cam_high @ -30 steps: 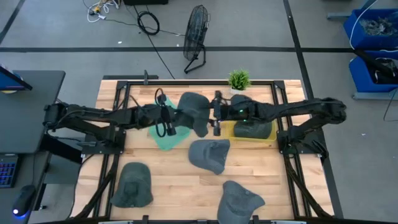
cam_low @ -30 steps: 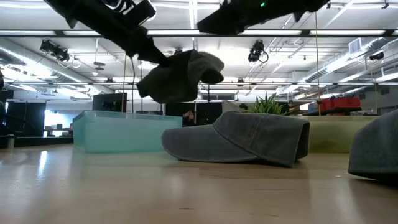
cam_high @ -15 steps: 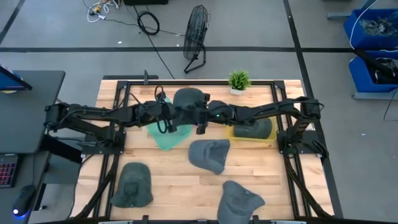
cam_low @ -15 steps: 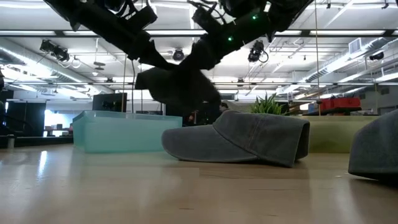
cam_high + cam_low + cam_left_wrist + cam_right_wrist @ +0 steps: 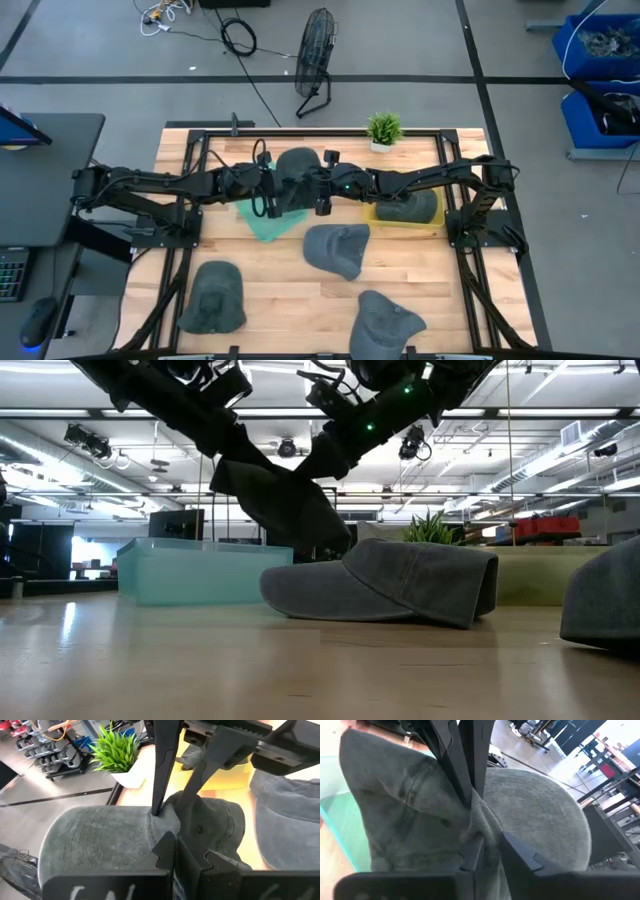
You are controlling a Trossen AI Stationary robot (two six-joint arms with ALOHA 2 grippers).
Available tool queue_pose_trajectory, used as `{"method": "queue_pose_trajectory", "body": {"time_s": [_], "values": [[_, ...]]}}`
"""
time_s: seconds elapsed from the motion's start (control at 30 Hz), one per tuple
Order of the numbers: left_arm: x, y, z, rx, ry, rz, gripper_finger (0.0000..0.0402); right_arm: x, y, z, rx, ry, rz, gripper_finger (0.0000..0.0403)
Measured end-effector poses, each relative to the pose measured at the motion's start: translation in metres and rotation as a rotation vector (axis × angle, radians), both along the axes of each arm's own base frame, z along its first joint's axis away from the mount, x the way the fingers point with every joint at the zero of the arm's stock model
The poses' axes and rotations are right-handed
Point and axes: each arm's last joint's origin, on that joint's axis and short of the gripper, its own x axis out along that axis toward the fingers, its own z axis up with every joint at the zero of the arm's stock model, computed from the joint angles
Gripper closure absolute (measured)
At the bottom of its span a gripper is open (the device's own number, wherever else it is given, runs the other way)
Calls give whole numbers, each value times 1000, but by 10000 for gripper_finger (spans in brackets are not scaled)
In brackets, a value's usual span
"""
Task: Pick & Place hat
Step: Put the right black cap into the yellow bin
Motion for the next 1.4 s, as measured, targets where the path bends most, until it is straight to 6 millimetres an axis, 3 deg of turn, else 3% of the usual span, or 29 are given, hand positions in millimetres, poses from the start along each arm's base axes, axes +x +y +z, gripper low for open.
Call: {"method": "queue_pose_trajectory", "body": {"time_s": [0.2, 0.33, 0.43, 0.53, 0.67, 0.77, 0.87, 1.0, 1.1, 1.4], "values": [[0, 0, 1, 0, -7, 0, 382, -2, 0, -4, 64, 17, -29, 388], [0, 0, 1, 7, -10, 7, 363, -7, -3, -11, 121, 61, -109, 390], [0, 0, 1, 8, -8, 16, 338, -14, -4, -4, 105, 77, -226, 394], [0, 1, 1, 6, -8, 38, 312, -26, -2, 16, 60, 101, -386, 397], [-1, 2, 1, -6, -16, 74, 288, -51, 5, 64, 95, 91, -578, 396], [-1, 2, 1, -10, -17, 82, 281, -78, 12, 93, 274, 65, -713, 396], [-1, 2, 1, -10, -16, 84, 281, -109, 17, 103, 464, 50, -899, 395], [-1, 2, 1, -10, -15, 84, 284, -144, 19, 100, 545, 66, -1214, 395], [-1, 2, 0, -10, -12, 84, 284, -155, 20, 89, 599, 31, -1409, 395], [-2, 2, -1, -11, 5, 85, 284, -155, 15, 17, 750, 102, -1490, 392]]}}
